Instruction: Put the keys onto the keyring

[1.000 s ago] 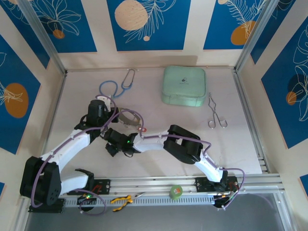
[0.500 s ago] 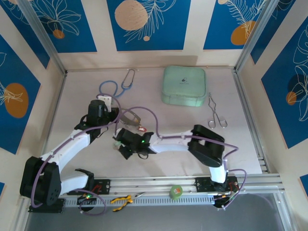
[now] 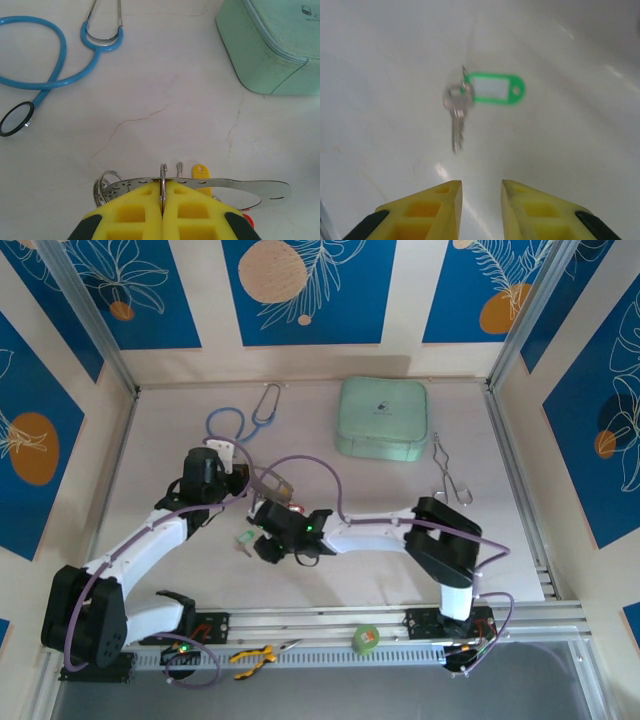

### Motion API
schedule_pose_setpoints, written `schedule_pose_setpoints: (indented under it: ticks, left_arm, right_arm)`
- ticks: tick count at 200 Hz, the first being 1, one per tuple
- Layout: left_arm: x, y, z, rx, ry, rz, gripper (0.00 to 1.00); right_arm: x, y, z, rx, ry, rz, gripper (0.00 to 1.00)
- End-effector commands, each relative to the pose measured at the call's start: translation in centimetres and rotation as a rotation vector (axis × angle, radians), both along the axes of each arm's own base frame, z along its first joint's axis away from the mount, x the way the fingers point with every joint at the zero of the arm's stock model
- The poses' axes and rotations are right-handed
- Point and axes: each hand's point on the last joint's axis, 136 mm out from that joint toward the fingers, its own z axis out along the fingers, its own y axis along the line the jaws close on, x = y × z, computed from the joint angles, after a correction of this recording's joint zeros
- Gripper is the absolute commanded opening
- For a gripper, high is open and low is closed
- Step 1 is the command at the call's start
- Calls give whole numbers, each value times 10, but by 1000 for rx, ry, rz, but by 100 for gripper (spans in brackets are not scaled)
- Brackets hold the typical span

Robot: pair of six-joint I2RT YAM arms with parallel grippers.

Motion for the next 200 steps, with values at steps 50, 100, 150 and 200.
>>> schedule_pose_setpoints:
  ticks: [50, 100, 150, 200]
  left_arm:
    - [-1, -4, 15, 2, -58, -39, 0]
    - [-1, -7, 19, -7, -66, -49, 0]
    - [-1, -6, 20, -9, -69, -45, 0]
    - [-1, -5, 21, -10, -73, -39, 0]
  right_arm:
    - [29, 54, -14, 133, 123, -4, 32]
    - [31, 65, -26, 118, 153, 9, 31]
    - [41, 57, -39, 37, 100, -46, 31]
    - [37, 56, -49, -10, 106, -43, 29]
